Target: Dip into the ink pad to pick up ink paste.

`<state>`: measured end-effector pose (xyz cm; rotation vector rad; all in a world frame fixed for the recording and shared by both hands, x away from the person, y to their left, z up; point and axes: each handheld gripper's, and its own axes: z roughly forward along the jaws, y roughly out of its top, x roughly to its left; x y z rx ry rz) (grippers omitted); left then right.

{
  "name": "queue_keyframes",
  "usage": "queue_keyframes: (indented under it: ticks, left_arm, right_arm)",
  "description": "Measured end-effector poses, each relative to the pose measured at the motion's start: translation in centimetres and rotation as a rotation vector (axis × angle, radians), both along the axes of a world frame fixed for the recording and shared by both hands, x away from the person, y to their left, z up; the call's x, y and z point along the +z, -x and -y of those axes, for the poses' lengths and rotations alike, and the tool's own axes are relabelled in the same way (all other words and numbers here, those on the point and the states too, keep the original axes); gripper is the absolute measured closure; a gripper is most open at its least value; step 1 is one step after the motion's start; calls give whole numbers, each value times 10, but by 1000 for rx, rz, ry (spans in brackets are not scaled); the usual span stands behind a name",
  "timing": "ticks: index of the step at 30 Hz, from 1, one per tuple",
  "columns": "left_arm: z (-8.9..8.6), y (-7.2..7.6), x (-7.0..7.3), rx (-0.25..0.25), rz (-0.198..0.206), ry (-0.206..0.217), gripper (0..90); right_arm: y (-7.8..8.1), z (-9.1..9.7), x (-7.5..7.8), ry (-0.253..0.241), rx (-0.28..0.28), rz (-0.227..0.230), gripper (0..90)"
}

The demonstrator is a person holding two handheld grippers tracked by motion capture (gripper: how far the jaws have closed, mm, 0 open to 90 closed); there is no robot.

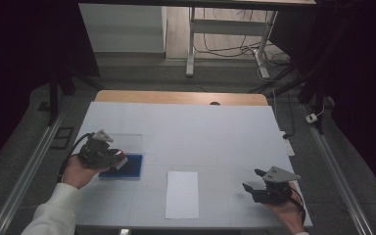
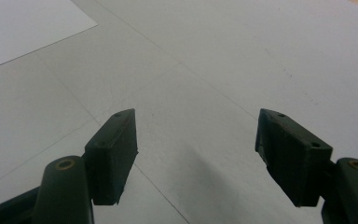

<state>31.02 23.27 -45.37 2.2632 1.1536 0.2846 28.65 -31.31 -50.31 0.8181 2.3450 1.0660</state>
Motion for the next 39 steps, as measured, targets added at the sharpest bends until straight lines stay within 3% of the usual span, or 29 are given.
queue_keyframes:
  ticks: [22, 39]
  left_arm:
    - [0, -10, -20, 11, -50, -27, 699]
    - [4, -12, -29, 16, -42, -60, 699]
  right_arm:
    - [0, 0, -2, 1, 4, -7, 293]
    - [-1, 0, -3, 6, 3, -19, 292]
